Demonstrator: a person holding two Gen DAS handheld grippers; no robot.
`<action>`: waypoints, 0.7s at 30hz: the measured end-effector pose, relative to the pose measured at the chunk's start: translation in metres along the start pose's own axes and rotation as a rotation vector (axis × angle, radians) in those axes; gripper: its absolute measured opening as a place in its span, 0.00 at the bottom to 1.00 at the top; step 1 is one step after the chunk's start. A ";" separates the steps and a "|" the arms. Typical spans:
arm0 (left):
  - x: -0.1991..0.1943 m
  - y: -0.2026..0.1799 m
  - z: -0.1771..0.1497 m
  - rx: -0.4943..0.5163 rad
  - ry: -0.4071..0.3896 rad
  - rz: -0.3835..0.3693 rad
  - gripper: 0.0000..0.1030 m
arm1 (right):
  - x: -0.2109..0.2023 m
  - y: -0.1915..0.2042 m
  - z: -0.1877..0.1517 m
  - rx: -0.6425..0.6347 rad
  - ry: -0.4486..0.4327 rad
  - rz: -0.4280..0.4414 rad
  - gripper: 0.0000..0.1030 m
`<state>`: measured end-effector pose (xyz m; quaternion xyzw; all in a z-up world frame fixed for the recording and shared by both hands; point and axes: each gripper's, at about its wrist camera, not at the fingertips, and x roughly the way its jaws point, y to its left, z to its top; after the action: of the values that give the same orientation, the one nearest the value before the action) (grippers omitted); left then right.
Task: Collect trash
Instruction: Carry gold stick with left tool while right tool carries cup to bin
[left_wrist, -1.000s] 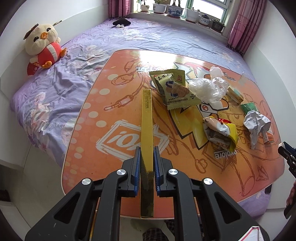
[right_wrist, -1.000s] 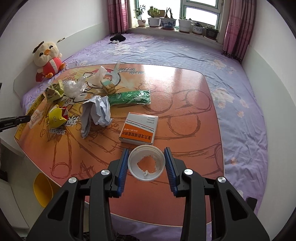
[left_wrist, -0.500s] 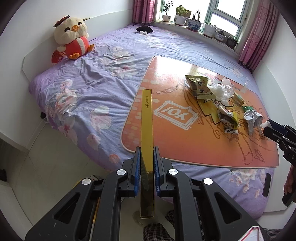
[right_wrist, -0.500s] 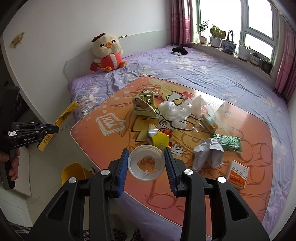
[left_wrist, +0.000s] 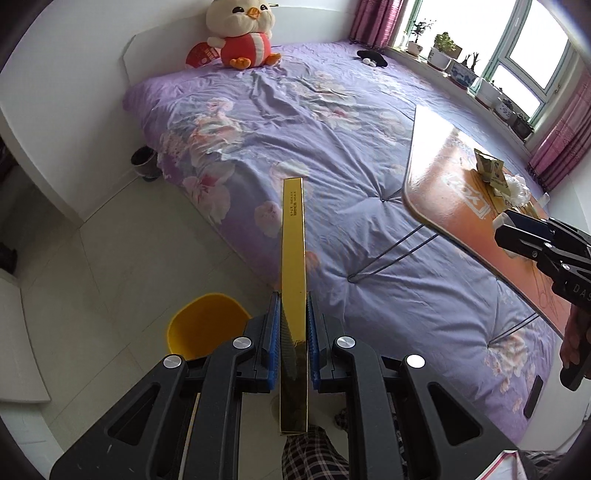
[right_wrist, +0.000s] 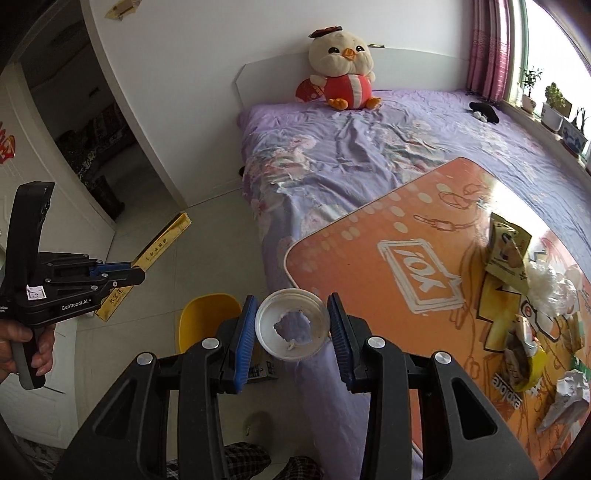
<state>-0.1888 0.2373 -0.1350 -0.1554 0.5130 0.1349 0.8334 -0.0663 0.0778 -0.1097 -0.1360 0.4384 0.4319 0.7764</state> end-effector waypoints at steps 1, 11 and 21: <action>0.003 0.009 -0.006 -0.019 0.008 0.006 0.13 | 0.010 0.008 0.002 -0.018 0.015 0.018 0.39; 0.057 0.084 -0.062 -0.150 0.107 0.050 0.13 | 0.120 0.089 -0.002 -0.173 0.179 0.224 0.39; 0.142 0.149 -0.103 -0.250 0.239 0.038 0.13 | 0.257 0.148 -0.046 -0.307 0.413 0.277 0.39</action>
<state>-0.2679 0.3416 -0.3240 -0.2630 0.5906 0.1937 0.7379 -0.1466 0.2804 -0.3167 -0.2757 0.5311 0.5584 0.5746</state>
